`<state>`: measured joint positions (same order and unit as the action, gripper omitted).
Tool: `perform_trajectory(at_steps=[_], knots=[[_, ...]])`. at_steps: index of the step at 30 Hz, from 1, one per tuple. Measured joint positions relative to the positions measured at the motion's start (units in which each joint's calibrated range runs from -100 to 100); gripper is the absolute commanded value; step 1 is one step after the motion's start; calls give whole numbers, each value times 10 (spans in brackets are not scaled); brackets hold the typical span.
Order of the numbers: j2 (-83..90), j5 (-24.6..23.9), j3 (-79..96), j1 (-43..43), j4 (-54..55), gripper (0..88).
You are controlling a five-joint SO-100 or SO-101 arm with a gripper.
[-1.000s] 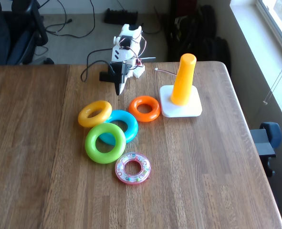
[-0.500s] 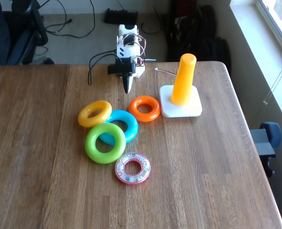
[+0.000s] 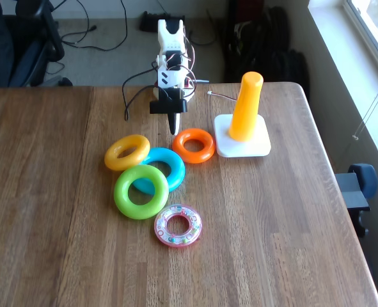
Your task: Pick and place the blue ring
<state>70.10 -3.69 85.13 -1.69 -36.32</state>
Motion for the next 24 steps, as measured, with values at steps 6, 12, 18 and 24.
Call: perform_trajectory(at_steps=[6, 12, 18, 24], knots=[[-145, 0, -95, 0, 45, 193], [-311, 0, -199, 1, 56, 193], [-484, -16, -308, 18, 56, 194], [-628, -35, -435, 78, 56, 194]])
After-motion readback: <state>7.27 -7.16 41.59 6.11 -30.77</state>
